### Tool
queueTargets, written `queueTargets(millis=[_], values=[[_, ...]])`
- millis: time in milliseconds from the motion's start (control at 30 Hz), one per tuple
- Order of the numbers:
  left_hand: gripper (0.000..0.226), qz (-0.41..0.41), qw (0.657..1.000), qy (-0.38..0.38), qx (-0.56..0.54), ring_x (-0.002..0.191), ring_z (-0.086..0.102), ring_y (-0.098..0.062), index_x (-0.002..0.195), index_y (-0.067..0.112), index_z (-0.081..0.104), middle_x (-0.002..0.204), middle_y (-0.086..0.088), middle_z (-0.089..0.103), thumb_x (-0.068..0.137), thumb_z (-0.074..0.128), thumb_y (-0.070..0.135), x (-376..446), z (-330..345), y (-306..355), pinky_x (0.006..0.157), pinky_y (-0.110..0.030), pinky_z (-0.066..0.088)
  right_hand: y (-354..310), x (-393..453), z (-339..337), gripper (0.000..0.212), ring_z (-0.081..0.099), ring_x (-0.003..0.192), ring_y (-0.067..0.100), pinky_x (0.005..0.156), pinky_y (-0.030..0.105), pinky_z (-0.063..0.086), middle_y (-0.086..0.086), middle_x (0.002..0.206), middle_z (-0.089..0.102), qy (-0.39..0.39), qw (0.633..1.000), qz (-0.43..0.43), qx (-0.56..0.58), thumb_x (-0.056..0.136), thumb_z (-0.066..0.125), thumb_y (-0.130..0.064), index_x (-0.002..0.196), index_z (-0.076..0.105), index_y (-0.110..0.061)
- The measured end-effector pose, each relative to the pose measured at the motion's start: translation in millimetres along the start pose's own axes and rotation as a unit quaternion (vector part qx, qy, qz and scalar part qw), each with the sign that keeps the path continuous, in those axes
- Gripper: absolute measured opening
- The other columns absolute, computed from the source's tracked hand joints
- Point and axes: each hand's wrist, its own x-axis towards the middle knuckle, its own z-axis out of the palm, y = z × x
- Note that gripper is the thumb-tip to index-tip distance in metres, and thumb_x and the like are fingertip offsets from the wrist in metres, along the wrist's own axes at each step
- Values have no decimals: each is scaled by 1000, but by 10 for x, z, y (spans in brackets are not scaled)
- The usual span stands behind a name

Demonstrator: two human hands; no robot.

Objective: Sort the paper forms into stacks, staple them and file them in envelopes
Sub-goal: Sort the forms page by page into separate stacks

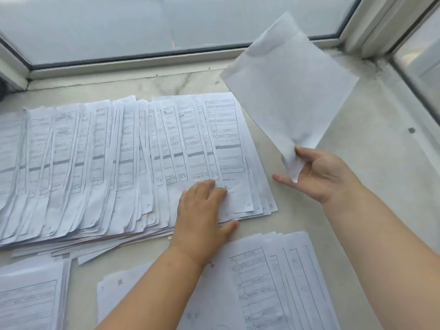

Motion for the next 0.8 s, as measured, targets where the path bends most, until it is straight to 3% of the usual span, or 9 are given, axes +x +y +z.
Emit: queueTargets(millis=[100, 200, 300, 433, 700, 800], values=[[57, -3, 1000, 7, -23, 137, 24, -13, 126, 29, 54, 147, 8, 35, 76, 70, 53, 8, 0, -25, 116, -32, 18, -26, 110, -83, 21, 68, 57, 9, 100, 55, 42, -7, 69, 71, -23, 999, 14, -22, 99, 43, -10, 98, 63, -19], [69, -13, 999, 14, -31, 134, 28, -13, 126, 31, 53, 143, 9, 38, 71, 60, 71, 9, -8, 6, 115, -32, 23, -2, 179, -121, 22, 70, 63, 12, 96, 56, 44, -4, 77, 73, -59, 997, 29, -37, 98, 45, -9, 110, 62, -16], [73, -24, 1000, 18, 0, 130, 31, -20, 128, 29, 49, 138, 5, 38, 68, 67, 66, 50, 19, 71, 111, -33, 26, 44, 214, -113, 25, 72, 73, 15, 92, 56, 45, -2, 89, 74, -88, 994, 45, -56, 97, 45, -8, 113, 62, -14], [66, -25, 999, 12, 40, 126, 36, -28, 123, 28, 53, 135, 0, 42, 68, 72, 59, 86, 38, 105, 106, -40, 33, 17, 241, -108, 25, 72, 71, 14, 94, 59, 43, -3, 87, 74, -103, 992, 32, -60, 97, 45, -7, 114, 61, -15], [58, -25, 999, -10, -19, 131, 30, -14, 125, 34, 57, 139, 9, 40, 73, 75, 52, 58, -56, 35, 105, -23, 23, -46, 257, -193, 42, 72, 90, 18, 97, 65, 43, -1, 114, 70, -99, 993, 27, -59, 94, 49, -8, 135, 53, -17], [59, -26, 999, -20, -10, 131, 29, -11, 126, 35, 57, 140, 12, 39, 73, 77, 49, 62, -67, 27, 103, -19, 20, -42, 247, -207, 39, 72, 83, 15, 98, 63, 43, -3, 106, 72, -107, 992, 26, -61, 95, 47, -7, 131, 56, -19]])
